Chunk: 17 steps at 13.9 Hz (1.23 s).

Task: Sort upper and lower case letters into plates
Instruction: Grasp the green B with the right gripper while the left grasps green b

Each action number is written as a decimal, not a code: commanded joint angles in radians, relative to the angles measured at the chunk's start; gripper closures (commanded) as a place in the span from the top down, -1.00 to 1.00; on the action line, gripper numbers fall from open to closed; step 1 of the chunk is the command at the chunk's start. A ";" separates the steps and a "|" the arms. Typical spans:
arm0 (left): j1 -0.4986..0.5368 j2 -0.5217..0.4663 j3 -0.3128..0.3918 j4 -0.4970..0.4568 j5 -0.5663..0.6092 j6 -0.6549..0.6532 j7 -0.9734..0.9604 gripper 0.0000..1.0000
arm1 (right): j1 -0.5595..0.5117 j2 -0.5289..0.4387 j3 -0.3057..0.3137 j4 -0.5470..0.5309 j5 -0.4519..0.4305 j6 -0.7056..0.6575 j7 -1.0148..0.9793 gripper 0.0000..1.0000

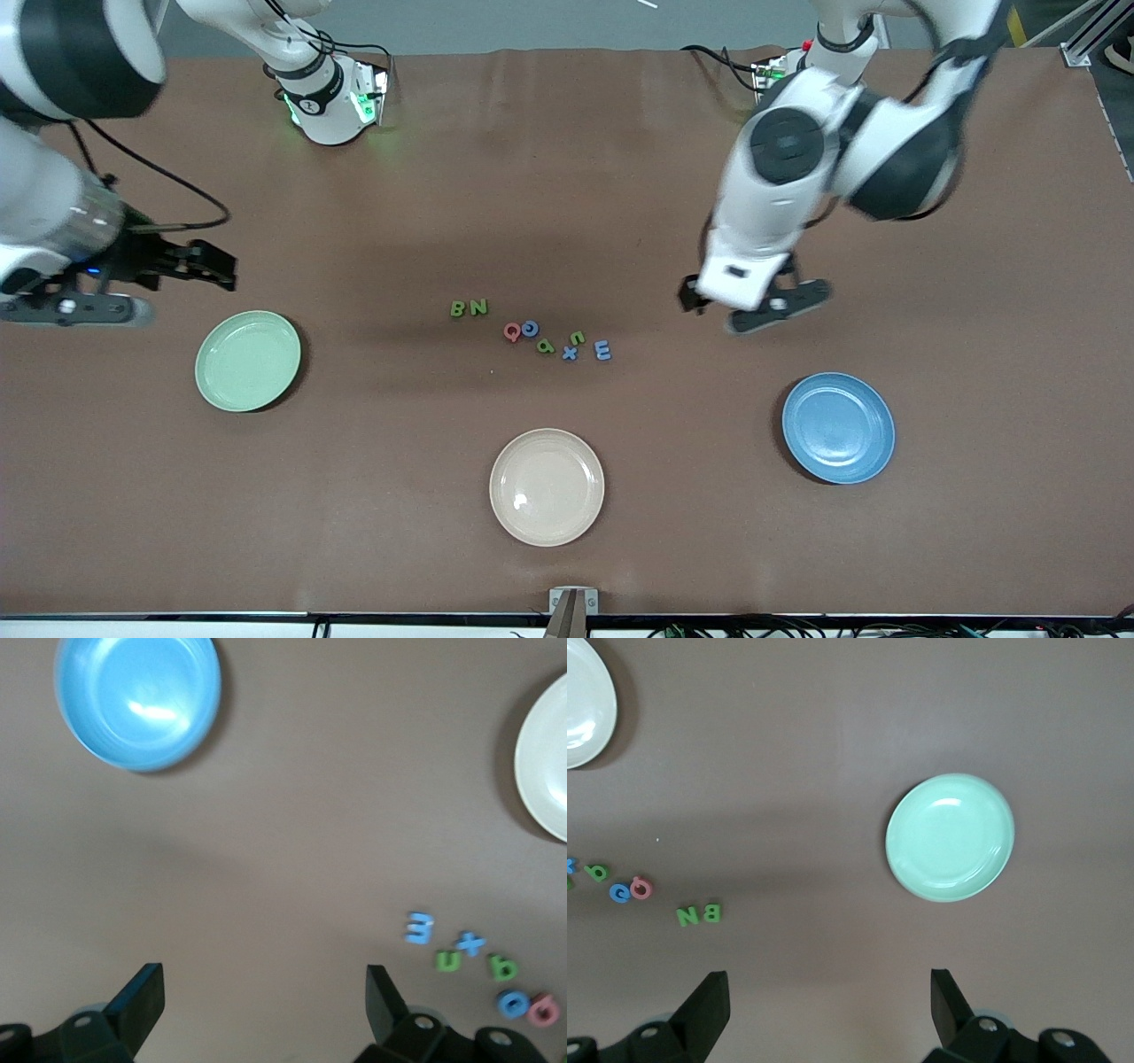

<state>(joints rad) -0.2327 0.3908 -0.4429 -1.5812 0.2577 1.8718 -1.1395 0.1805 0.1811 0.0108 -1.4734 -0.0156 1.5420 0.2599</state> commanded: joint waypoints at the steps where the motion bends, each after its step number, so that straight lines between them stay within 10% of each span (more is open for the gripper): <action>1: -0.117 0.239 0.009 0.240 0.044 -0.008 -0.207 1.00 | 0.106 -0.043 -0.005 -0.212 0.013 0.134 0.194 1.00; 7: -0.289 0.404 0.109 0.280 0.051 0.249 -0.432 1.00 | 0.234 -0.077 -0.005 -0.654 0.079 0.688 0.327 1.00; 17: -0.442 0.612 0.185 0.411 0.048 0.400 -0.678 0.57 | 0.306 0.234 -0.008 -0.690 0.079 1.070 0.398 0.98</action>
<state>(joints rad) -0.6537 0.9674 -0.2696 -1.2134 0.2954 2.2468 -1.7873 0.4836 0.3874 0.0080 -2.1682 0.0407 2.5898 0.6575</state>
